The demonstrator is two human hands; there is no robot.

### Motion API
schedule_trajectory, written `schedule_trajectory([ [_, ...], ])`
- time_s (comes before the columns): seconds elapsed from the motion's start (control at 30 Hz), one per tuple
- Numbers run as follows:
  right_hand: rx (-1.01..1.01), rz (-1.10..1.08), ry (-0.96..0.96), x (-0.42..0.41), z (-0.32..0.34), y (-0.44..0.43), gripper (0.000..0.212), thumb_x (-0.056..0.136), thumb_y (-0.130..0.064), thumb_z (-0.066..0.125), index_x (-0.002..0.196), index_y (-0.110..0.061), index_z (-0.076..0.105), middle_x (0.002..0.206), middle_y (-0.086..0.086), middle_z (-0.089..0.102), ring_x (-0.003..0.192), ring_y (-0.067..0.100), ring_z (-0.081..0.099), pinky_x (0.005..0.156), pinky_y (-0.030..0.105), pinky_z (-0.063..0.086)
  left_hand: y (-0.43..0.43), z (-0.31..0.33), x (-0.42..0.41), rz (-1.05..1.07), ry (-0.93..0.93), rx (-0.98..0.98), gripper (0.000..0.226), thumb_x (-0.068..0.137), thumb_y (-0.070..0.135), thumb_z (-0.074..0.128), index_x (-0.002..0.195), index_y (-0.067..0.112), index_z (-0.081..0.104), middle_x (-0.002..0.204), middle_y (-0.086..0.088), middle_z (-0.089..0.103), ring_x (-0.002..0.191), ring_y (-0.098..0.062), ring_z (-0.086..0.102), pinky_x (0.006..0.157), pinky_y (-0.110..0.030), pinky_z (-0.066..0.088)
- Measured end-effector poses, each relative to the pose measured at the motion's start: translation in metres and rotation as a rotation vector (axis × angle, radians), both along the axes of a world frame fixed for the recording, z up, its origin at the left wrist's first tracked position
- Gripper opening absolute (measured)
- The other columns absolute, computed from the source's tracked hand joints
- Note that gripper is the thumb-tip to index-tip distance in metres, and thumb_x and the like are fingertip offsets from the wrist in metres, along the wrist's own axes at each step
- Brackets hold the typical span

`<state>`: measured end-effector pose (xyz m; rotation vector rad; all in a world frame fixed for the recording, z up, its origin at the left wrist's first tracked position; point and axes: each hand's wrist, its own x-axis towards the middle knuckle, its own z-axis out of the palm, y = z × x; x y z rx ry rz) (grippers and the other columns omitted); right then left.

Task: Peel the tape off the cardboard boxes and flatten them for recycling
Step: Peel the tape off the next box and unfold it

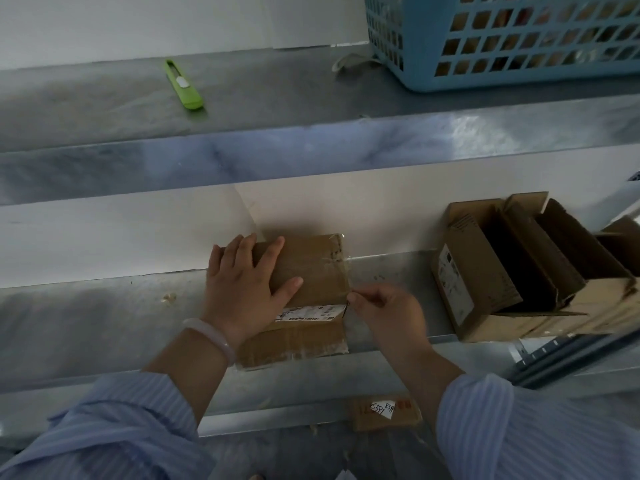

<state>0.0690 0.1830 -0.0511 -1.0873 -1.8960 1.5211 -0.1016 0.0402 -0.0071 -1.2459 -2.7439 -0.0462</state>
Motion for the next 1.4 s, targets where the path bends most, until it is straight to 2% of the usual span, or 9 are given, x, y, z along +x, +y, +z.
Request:
schedule_trajectory([
  [0.13,0.276,0.085,-0.202,0.000,0.004,0.003,0.011,0.088,-0.032,0.067,0.079,-0.026,0.065,0.069,-0.016,0.062,0.064,-0.003,0.056,0.049,0.007,0.036,0.008,-0.006,0.004,0.028,0.050,-0.026,0.086,0.075,0.083,0.000,0.149,0.038,0.008,0.155,-0.010,0.019,0.143,-0.031,0.012,0.116,-0.053,0.005],
  [0.23,0.291,0.231,-0.298,0.002,0.006,0.007,0.016,0.093,-0.027,0.059,0.078,-0.027,0.057,0.071,-0.012,0.058,0.064,0.000,0.052,0.053,0.008,0.039,0.009,-0.014,0.007,0.018,0.091,-0.047,0.086,0.076,0.083,-0.002,0.149,0.038,0.006,0.154,-0.010,0.019,0.143,-0.033,0.012,0.116,-0.054,0.004],
  [0.33,-0.151,0.247,-0.166,0.003,0.009,0.009,0.018,0.096,-0.019,0.056,0.079,-0.015,0.060,0.083,0.008,0.068,0.076,0.016,0.064,0.078,0.035,0.057,0.009,-0.018,0.006,0.011,0.102,-0.039,0.087,0.076,0.083,-0.002,0.149,0.038,0.007,0.153,-0.011,0.021,0.142,-0.033,0.014,0.116,-0.054,0.004],
  [0.4,-0.505,0.224,0.038,0.005,0.016,0.011,0.018,0.096,-0.012,0.055,0.080,-0.007,0.061,0.075,0.011,0.066,0.069,0.017,0.065,0.074,0.039,0.058,0.007,-0.018,0.006,0.004,0.110,-0.039,0.087,0.076,0.083,-0.002,0.149,0.037,0.009,0.152,-0.011,0.024,0.142,-0.033,0.016,0.116,-0.054,0.006],
  [0.47,-0.654,0.199,0.195,0.008,0.023,0.017,0.019,0.095,-0.010,0.055,0.078,-0.005,0.061,0.068,0.010,0.063,0.062,0.017,0.063,0.063,0.033,0.056,0.004,-0.018,0.007,-0.011,0.122,-0.042,0.086,0.078,0.083,0.002,0.149,0.036,0.013,0.150,-0.012,0.028,0.141,-0.034,0.020,0.115,-0.055,0.010],
  [0.7,-0.111,0.065,0.063,-0.007,0.026,0.029,0.011,0.075,-0.021,0.080,0.076,-0.016,0.070,0.086,-0.006,0.073,0.086,0.013,0.069,0.080,0.033,0.055,-0.004,-0.016,0.011,-0.056,0.110,0.036,0.083,0.081,0.080,0.019,0.145,0.030,0.035,0.143,-0.015,0.041,0.135,-0.038,0.033,0.111,-0.059,0.019],
  [0.9,0.212,0.047,0.025,-0.018,0.022,0.021,0.020,0.074,-0.020,0.080,0.073,-0.029,0.062,0.069,-0.013,0.068,0.068,-0.001,0.063,0.063,0.014,0.050,-0.007,-0.013,0.012,-0.037,0.095,0.061,0.084,0.077,0.082,0.023,0.143,0.033,0.038,0.144,-0.012,0.042,0.137,-0.035,0.031,0.112,-0.058,0.019],
  [1.2,0.305,0.288,0.083,-0.016,0.027,0.024,0.034,0.074,-0.002,0.078,0.088,-0.031,0.066,0.081,-0.009,0.066,0.076,-0.002,0.063,0.073,0.008,0.049,-0.004,-0.013,0.017,-0.043,0.127,0.037,0.074,0.077,0.082,0.017,0.144,0.050,0.025,0.148,-0.017,0.031,0.139,-0.041,0.021,0.111,-0.063,0.012],
  [1.4,0.604,0.301,-0.072,-0.017,0.027,0.028,0.010,0.079,-0.009,0.074,0.083,-0.017,0.071,0.080,-0.008,0.059,0.072,0.006,0.055,0.066,0.000,0.037,-0.003,-0.013,0.015,-0.071,0.101,0.043,0.072,0.078,0.080,0.025,0.140,0.047,0.039,0.147,-0.009,0.039,0.137,-0.042,0.027,0.108,-0.065,0.017],
])
